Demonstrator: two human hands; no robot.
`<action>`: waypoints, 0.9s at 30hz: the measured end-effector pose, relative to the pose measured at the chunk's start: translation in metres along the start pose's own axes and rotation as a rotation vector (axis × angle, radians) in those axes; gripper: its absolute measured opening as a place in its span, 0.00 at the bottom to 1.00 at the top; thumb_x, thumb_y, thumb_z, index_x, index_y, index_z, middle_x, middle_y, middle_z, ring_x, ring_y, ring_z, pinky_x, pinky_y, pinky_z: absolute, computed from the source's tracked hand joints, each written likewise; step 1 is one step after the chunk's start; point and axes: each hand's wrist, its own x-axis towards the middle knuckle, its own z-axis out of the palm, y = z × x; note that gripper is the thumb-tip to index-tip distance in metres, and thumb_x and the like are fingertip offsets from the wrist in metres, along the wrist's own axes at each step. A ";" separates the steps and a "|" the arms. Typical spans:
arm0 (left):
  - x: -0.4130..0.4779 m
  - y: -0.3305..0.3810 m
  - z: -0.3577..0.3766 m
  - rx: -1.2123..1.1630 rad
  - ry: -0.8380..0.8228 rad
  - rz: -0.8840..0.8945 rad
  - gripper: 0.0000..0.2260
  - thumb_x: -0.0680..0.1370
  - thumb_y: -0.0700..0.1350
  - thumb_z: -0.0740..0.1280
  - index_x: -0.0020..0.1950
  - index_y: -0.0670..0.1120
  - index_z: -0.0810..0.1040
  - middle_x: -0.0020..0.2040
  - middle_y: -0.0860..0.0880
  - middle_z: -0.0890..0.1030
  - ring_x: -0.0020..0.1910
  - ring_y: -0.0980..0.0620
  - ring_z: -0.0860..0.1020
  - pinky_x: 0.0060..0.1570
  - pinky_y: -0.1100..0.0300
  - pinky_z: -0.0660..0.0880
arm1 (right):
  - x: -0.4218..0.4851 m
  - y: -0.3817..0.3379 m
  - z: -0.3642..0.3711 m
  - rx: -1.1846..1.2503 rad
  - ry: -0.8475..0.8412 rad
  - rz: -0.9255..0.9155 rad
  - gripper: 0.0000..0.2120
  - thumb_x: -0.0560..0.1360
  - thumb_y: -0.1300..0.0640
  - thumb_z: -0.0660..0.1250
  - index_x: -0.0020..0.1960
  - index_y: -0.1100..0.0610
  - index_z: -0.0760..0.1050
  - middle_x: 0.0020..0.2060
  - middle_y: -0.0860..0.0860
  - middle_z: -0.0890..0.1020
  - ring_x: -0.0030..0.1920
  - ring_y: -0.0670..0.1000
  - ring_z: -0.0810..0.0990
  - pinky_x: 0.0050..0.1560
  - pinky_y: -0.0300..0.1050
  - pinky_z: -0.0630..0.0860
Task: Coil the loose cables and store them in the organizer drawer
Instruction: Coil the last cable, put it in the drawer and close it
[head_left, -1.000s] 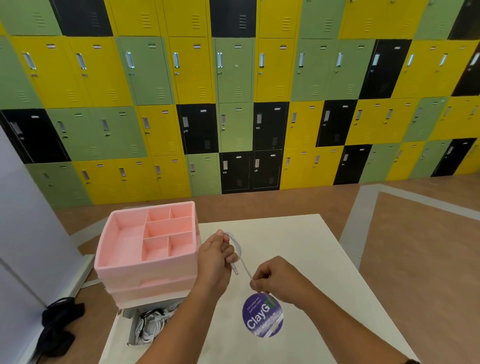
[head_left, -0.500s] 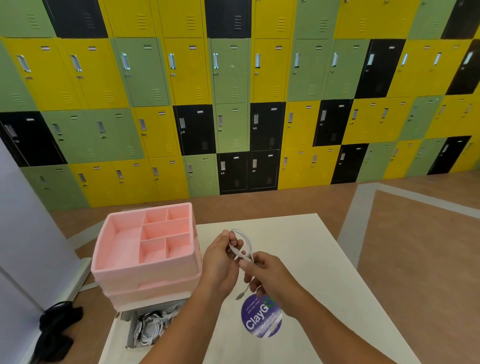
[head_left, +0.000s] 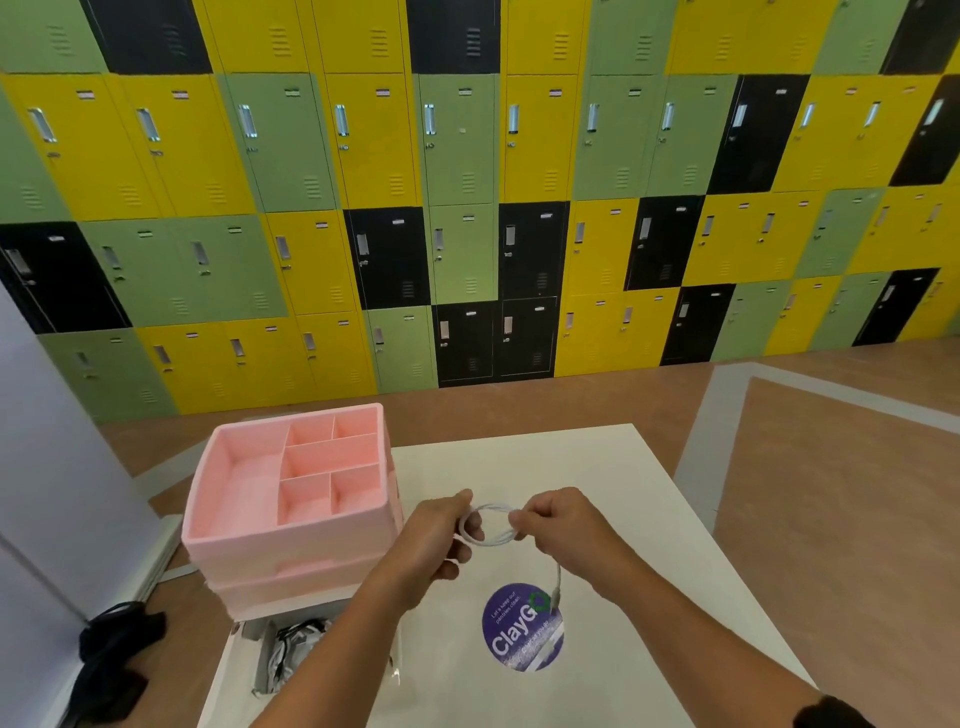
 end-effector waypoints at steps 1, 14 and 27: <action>0.001 0.000 0.000 0.095 -0.014 0.038 0.20 0.85 0.53 0.57 0.47 0.40 0.80 0.37 0.46 0.79 0.31 0.52 0.71 0.30 0.61 0.67 | 0.000 0.000 0.000 -0.038 -0.017 -0.001 0.13 0.77 0.50 0.69 0.38 0.54 0.84 0.26 0.48 0.74 0.31 0.49 0.71 0.37 0.45 0.69; 0.006 -0.006 0.004 0.081 0.011 0.227 0.16 0.85 0.49 0.58 0.41 0.43 0.72 0.31 0.46 0.67 0.25 0.53 0.63 0.26 0.60 0.62 | -0.002 0.009 -0.018 0.287 -0.142 -0.030 0.04 0.76 0.64 0.71 0.49 0.61 0.84 0.35 0.55 0.83 0.30 0.48 0.74 0.34 0.41 0.74; 0.000 0.003 0.021 -0.188 -0.075 0.234 0.15 0.86 0.49 0.57 0.45 0.42 0.71 0.30 0.48 0.64 0.27 0.53 0.59 0.27 0.62 0.57 | 0.004 0.000 0.006 0.931 0.162 0.054 0.06 0.79 0.67 0.66 0.54 0.68 0.78 0.39 0.61 0.85 0.36 0.55 0.83 0.38 0.45 0.82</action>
